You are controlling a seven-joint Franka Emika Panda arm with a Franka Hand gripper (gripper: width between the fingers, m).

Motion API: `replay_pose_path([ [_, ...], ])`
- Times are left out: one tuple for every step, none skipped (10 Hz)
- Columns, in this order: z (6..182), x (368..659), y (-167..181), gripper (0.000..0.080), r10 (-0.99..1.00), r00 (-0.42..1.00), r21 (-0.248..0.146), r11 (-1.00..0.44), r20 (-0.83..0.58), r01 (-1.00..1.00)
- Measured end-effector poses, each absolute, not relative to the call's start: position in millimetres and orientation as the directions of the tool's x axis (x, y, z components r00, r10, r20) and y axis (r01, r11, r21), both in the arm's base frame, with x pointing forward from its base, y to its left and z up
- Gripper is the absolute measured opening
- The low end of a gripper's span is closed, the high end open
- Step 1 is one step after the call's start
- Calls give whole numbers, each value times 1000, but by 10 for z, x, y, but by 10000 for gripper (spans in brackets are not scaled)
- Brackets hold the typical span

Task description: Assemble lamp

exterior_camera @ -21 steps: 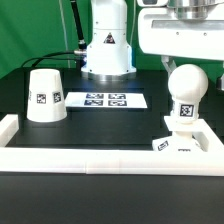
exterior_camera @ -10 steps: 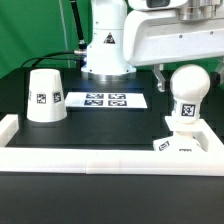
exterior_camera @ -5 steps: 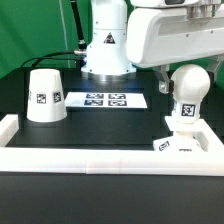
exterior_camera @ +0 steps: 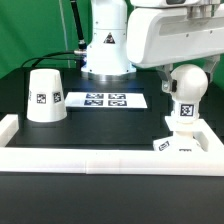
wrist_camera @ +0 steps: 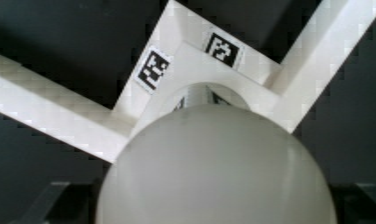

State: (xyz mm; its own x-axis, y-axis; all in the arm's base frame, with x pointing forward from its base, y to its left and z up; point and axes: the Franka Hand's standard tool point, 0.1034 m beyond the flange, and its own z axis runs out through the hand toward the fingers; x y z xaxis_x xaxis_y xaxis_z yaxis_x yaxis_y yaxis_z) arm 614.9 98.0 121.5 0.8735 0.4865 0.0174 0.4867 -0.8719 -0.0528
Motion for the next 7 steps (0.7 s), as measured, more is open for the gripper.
replay_pose_path([
  [1214,6146,981,577,394,919,-57,-917,15,394],
  [1215,6136,983,577,257,966,-58,-965,8,257],
  [1213,6118,981,578,102,995,-57,-993,-3,101],
  [1209,6114,977,578,-36,999,-59,-998,-13,-36],
  [1207,6112,973,579,-184,983,-58,-981,-22,-185],
  [1205,6110,972,579,-249,968,-55,-967,-27,-250],
  [1205,6110,971,579,-303,952,-55,-951,-31,-305],
])
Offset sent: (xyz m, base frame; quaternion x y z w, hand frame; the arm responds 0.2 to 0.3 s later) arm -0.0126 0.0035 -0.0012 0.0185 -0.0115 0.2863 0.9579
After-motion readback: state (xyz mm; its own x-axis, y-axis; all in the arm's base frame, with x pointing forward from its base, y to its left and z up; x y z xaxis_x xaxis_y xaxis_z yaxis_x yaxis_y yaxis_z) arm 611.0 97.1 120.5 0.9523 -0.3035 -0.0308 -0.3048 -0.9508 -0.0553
